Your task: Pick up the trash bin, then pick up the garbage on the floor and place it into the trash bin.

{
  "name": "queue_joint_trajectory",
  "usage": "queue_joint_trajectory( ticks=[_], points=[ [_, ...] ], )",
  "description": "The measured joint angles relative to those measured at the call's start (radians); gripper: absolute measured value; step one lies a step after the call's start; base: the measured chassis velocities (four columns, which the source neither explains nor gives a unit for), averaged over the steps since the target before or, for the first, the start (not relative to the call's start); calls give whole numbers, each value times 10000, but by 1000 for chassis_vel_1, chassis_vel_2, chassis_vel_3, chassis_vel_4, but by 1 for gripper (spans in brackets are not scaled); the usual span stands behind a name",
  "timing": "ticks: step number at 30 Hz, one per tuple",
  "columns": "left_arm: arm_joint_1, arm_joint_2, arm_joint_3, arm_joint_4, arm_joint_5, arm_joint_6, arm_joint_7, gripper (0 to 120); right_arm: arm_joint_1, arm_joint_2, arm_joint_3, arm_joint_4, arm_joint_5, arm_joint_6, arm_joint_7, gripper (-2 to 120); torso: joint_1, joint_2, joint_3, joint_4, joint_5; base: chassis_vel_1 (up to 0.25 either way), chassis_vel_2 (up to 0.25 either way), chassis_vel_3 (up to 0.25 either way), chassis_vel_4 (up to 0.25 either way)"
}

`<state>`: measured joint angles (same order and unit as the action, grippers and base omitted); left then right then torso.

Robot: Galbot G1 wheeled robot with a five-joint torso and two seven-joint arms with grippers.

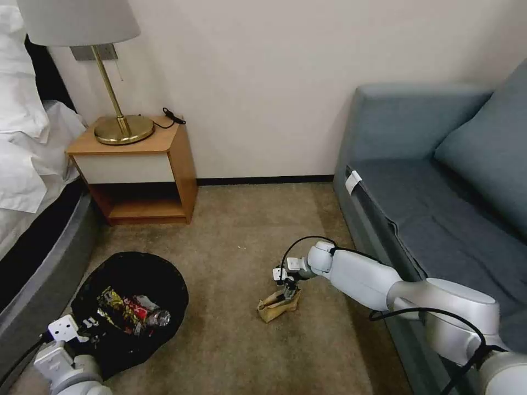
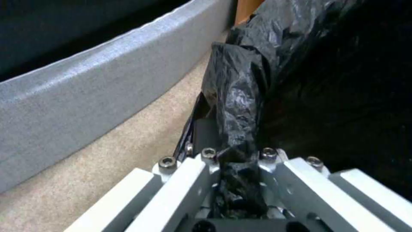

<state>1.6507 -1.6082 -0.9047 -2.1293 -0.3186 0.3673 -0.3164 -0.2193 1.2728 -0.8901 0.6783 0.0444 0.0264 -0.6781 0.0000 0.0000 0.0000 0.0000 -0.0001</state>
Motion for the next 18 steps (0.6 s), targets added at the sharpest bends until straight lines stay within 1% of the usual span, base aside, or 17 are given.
queue_joint_trajectory(
  ticks=[4,6,8,12,16,17,18],
  points=[
    [2,0,0,4,0,-2,-2,2,-125,-43,57,-76,-140,63,-50,97,0,1,0,0,1,0,0,0,0],
    [-1,0,0,33,2,-13,-7,2,-231,-62,126,-179,-245,127,-51,93,0,1,0,0,0,0,0,0,0],
    [-4,0,4,48,3,-17,-6,2,-292,-61,181,-246,-306,164,-46,93,0,1,0,0,1,0,0,0,0],
    [-15,0,23,90,18,-24,-6,2,-441,-17,357,-396,-493,240,45,82,0,1,0,0,1,0,0,0,0],
    [-29,1,38,108,39,-34,-6,2,-559,-24,405,-402,-529,345,63,80,0,1,0,0,1,0,0,0,0],
    [-33,1,38,114,41,-42,-6,2,-589,-34,422,-391,-529,376,65,77,0,1,0,-1,1,0,0,0,0],
    [-37,1,39,123,42,-52,-6,2,-609,-44,427,-380,-527,403,67,73,0,1,0,0,1,0,0,0,0]
  ],
)
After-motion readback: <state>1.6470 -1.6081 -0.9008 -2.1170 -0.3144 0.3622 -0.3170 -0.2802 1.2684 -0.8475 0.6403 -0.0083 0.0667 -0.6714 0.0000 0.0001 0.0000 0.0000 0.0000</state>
